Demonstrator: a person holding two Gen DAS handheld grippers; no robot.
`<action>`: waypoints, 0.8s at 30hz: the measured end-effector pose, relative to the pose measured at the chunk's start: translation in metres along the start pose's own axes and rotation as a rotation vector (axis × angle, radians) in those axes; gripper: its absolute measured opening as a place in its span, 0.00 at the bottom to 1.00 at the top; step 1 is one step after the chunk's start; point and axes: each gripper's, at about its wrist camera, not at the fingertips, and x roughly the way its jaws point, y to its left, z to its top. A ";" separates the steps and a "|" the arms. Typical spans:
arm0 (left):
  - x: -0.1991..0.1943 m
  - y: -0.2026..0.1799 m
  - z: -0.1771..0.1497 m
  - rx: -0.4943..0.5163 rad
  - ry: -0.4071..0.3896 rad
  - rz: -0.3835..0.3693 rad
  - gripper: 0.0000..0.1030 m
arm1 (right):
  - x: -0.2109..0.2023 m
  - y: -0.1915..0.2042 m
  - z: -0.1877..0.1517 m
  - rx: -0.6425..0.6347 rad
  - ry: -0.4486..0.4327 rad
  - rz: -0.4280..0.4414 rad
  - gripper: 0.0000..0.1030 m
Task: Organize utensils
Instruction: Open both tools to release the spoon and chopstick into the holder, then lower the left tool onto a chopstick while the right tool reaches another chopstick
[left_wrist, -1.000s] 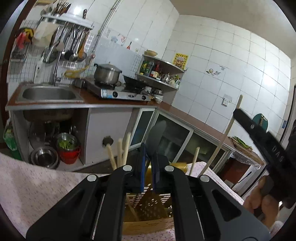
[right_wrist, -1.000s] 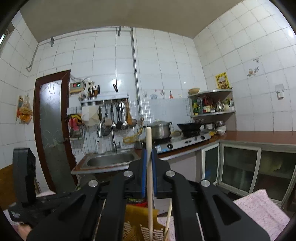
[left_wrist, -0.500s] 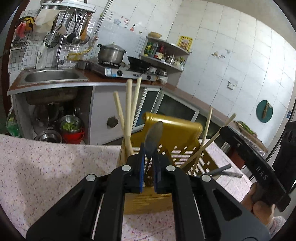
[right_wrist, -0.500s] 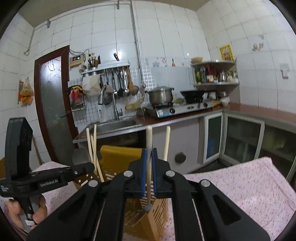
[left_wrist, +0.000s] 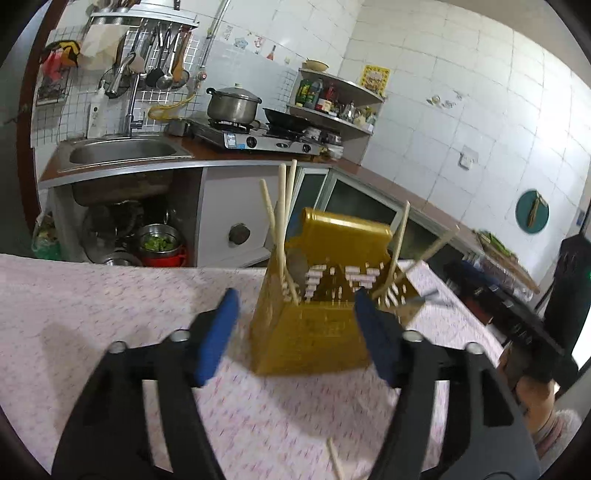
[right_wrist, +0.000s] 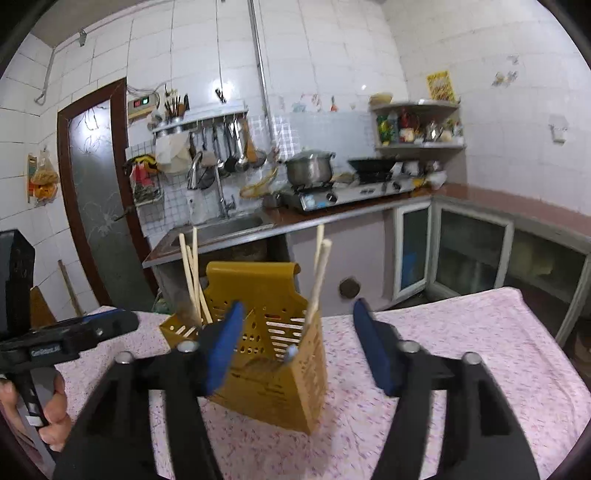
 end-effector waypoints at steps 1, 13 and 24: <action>-0.008 0.001 -0.005 0.010 0.007 0.005 0.72 | -0.005 0.001 0.000 -0.006 0.004 -0.005 0.61; -0.053 -0.002 -0.077 0.133 0.154 0.017 0.95 | -0.059 -0.015 -0.054 0.002 0.142 -0.124 0.70; -0.046 -0.004 -0.129 0.115 0.266 0.002 0.94 | -0.074 -0.022 -0.114 0.015 0.275 -0.218 0.71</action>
